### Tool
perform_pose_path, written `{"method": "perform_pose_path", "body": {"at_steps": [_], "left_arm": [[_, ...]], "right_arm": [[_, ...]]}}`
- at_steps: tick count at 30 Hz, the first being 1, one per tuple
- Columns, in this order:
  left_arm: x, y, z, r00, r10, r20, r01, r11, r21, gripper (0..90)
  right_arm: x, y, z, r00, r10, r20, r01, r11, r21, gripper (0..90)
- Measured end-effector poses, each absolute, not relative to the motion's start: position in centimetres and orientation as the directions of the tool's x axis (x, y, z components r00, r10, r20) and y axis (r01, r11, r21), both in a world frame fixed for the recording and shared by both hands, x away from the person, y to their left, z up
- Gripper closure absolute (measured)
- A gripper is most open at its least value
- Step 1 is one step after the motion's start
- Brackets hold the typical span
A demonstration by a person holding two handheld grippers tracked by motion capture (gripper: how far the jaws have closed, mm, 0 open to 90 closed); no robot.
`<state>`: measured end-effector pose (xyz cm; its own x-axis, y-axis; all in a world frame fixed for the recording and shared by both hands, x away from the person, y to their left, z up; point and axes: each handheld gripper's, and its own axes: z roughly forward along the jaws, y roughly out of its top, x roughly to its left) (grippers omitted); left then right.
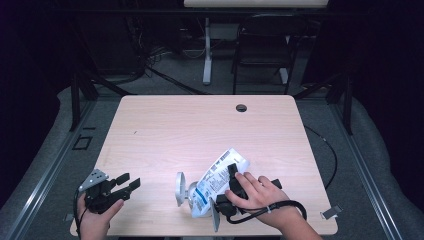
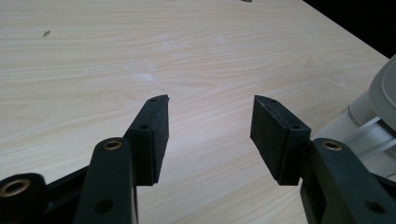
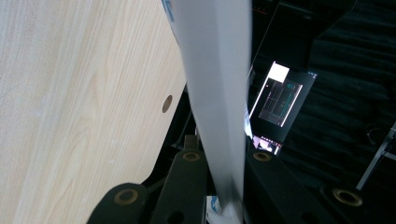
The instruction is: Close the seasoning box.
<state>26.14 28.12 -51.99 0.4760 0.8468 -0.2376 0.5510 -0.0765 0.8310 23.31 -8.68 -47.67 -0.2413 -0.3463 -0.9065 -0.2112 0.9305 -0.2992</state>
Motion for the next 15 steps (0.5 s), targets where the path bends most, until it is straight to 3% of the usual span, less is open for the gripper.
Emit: {"method": "perform_pose_path", "body": {"at_steps": [15], "left_arm": [[26.16,28.05,-52.06,0.476,0.847,-0.236,0.551,-0.078,0.831,47.5]], "right_arm": [[23.27,-9.14,-47.87,-0.272,-0.311,-0.911,-0.211,0.942,-0.259,89.4]]}}
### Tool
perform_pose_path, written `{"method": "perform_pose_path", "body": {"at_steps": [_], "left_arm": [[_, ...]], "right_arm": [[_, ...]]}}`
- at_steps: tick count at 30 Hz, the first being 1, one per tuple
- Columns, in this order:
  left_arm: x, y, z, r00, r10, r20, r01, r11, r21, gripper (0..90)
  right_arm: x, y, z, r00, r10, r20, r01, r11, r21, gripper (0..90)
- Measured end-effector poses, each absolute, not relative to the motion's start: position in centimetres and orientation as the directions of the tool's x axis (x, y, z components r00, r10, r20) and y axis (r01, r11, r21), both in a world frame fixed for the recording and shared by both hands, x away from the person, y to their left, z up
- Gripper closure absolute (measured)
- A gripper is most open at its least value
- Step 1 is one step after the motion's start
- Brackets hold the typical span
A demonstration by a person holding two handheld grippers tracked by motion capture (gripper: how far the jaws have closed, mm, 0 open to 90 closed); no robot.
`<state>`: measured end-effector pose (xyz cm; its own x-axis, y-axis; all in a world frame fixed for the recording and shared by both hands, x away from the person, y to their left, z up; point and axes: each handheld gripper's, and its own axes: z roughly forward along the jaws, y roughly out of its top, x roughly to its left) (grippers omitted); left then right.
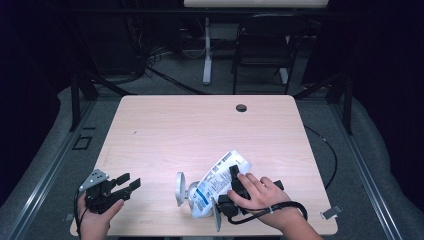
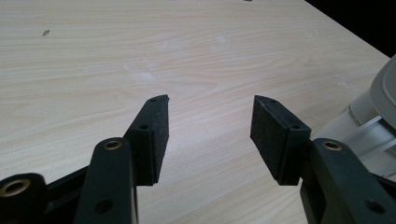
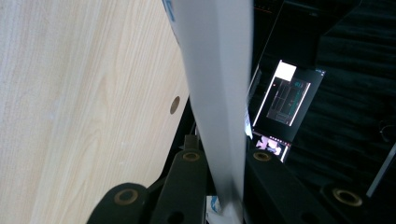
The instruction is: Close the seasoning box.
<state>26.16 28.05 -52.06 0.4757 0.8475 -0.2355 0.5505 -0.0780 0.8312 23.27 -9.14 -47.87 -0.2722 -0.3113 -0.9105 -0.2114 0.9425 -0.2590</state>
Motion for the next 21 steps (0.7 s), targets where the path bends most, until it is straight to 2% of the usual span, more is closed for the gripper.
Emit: {"method": "perform_pose_path", "body": {"at_steps": [21], "left_arm": [[26.14,28.05,-52.05,0.475,0.848,-0.236,0.550,-0.077,0.831,47.5]], "right_arm": [[23.21,-9.24,-47.75,-0.281,-0.291,-0.915,-0.204,0.949,-0.239,89.5]]}}
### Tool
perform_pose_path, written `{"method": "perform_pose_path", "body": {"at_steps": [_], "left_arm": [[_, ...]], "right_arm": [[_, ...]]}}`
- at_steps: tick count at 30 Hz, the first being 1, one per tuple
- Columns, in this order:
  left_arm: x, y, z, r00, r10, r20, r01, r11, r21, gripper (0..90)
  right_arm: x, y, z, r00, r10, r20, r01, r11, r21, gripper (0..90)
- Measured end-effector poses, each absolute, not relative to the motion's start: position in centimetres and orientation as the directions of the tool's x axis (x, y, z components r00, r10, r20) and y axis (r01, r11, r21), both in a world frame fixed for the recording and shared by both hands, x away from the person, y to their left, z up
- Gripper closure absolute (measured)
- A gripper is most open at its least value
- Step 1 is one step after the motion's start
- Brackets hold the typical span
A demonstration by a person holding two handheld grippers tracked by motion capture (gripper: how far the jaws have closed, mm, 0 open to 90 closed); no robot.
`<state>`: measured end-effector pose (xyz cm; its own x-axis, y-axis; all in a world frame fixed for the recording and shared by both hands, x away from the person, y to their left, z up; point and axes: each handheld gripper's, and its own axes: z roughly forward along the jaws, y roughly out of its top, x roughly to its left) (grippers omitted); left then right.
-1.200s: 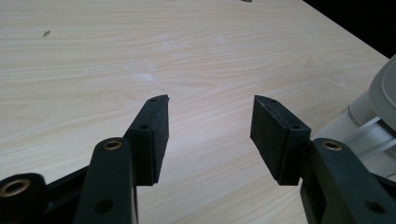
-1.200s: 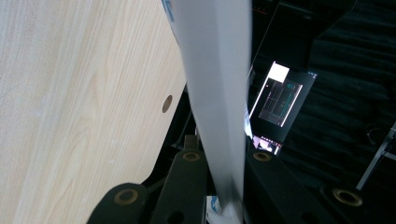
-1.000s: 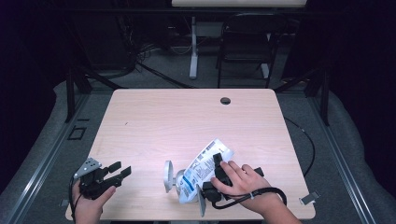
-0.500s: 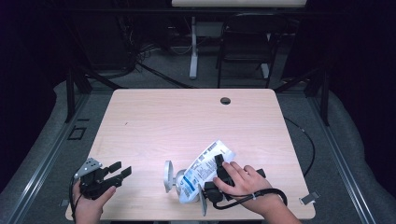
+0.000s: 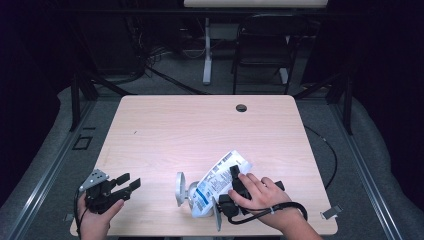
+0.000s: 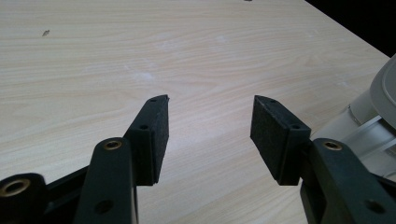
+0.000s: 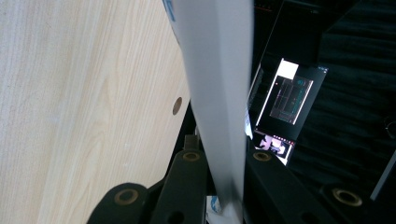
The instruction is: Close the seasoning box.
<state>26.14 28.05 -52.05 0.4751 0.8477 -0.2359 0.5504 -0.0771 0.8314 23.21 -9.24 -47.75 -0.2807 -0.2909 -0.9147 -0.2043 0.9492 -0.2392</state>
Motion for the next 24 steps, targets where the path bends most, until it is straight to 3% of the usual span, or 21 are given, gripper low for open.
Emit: {"method": "perform_pose_path", "body": {"at_steps": [24], "left_arm": [[26.19,28.08,-52.13,0.475,0.848,-0.236,0.554,-0.080,0.828,47.5]], "right_arm": [[23.08,-9.34,-47.49,-0.275,-0.294,-0.915,-0.203,0.948,-0.243,89.6]]}}
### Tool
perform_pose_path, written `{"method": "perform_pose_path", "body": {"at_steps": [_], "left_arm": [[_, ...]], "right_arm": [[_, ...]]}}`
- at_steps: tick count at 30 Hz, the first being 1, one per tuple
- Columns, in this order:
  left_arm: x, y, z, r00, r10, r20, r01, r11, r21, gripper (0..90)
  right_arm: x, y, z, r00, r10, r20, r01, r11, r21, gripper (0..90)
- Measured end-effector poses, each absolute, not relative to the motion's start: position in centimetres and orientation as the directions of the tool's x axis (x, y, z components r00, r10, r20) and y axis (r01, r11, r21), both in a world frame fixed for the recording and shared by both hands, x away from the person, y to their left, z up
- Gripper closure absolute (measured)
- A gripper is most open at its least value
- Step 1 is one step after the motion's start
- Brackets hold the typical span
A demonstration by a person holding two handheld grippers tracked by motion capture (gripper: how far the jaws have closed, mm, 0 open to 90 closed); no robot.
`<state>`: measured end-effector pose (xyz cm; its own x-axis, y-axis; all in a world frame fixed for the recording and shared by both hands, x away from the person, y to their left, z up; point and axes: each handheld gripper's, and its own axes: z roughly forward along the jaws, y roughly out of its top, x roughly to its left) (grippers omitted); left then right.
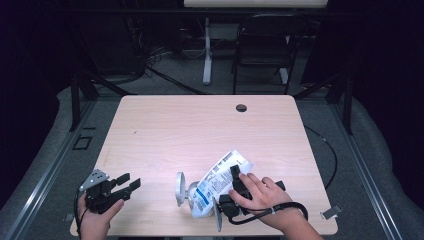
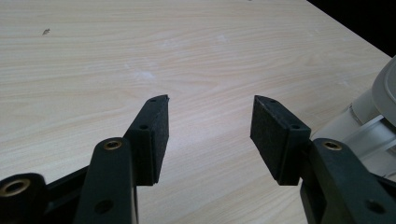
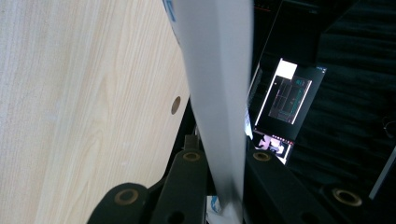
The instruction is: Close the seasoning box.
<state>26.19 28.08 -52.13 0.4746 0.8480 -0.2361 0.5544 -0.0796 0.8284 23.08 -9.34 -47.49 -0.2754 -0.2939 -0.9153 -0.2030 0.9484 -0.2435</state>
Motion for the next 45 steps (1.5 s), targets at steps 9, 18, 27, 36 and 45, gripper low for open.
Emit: {"method": "perform_pose_path", "body": {"at_steps": [9,18,27,36,45], "left_arm": [[26.23,28.10,-52.21,0.475,0.847,-0.238,0.555,-0.078,0.828,47.5],[26.25,28.05,-52.27,0.473,0.848,-0.238,0.553,-0.075,0.830,47.5],[26.26,28.03,-52.28,0.472,0.849,-0.238,0.553,-0.075,0.830,47.5],[26.25,28.04,-52.25,0.472,0.849,-0.237,0.553,-0.076,0.829,47.5],[26.22,28.10,-52.18,0.474,0.848,-0.236,0.556,-0.080,0.827,47.5]], "right_arm": [[23.06,-9.51,-47.45,-0.277,-0.292,-0.915,-0.201,0.949,-0.242,89.6],[23.05,-9.59,-47.46,-0.277,-0.293,-0.915,-0.202,0.949,-0.242,89.6],[23.01,-9.62,-47.35,-0.282,-0.298,-0.912,-0.202,0.948,-0.248,89.6],[23.06,-9.63,-47.29,-0.281,-0.295,-0.913,-0.205,0.948,-0.243,89.6],[22.95,-9.52,-47.16,-0.275,-0.312,-0.909,-0.197,0.944,-0.265,89.5]]}}
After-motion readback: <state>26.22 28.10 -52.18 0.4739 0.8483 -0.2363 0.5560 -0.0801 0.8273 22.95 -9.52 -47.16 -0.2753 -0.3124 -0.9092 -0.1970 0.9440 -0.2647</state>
